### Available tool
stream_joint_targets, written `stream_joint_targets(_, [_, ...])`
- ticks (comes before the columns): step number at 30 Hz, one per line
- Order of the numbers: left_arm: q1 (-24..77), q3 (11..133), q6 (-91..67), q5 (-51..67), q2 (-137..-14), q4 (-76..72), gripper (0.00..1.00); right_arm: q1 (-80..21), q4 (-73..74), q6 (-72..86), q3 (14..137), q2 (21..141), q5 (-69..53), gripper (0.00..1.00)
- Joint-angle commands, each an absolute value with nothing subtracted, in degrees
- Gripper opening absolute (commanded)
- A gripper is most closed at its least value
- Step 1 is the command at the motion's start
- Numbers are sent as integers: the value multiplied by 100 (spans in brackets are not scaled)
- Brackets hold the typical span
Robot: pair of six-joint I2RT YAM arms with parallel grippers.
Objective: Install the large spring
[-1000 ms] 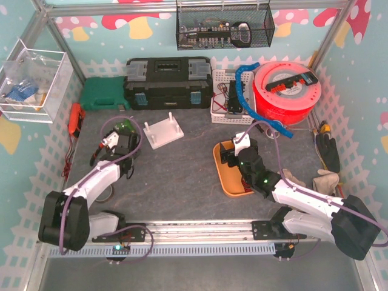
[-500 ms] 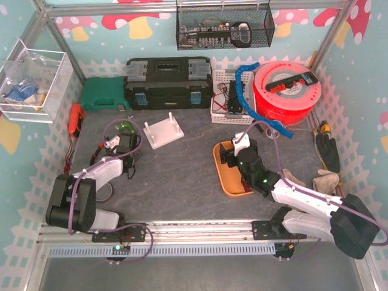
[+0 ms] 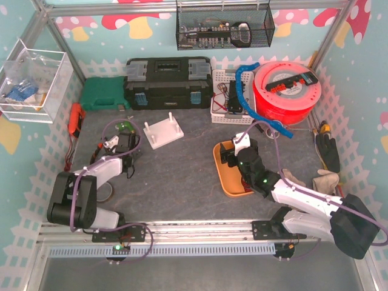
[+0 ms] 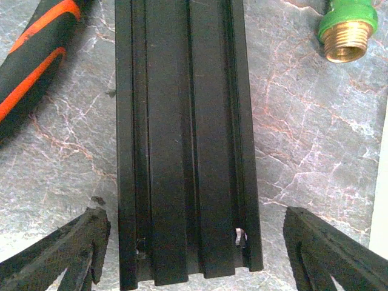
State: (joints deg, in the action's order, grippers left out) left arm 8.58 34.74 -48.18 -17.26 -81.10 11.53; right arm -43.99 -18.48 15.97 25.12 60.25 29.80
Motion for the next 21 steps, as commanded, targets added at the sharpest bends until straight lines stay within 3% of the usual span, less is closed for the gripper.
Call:
stream_joint_targets(1, [817, 3460, -4795, -1707, -7855, 1204, 81, -4447, -1930, 1744, 2487, 5984, 3113, 99])
stream_joint_targets(6, [817, 3601, -4530, -1516, -7240, 1250, 87, -4411, -1248, 2247, 2829, 6033, 3099, 99])
stream_joint_targets(9, [870, 3698, -4087, -1006, -6831, 1036, 98, -4379, -298, 2757, 3242, 6108, 2908, 99])
stream_joint_targets(16, [1672, 4076, -3394, -501, -6708, 678, 99, -4193, 1397, 3635, 3734, 6106, 1832, 99])
stream_joint_targets(21, [2610, 3983, -3042, -377, -6811, -21, 99, -3989, 2705, 4328, 4099, 6668, 1482, 86])
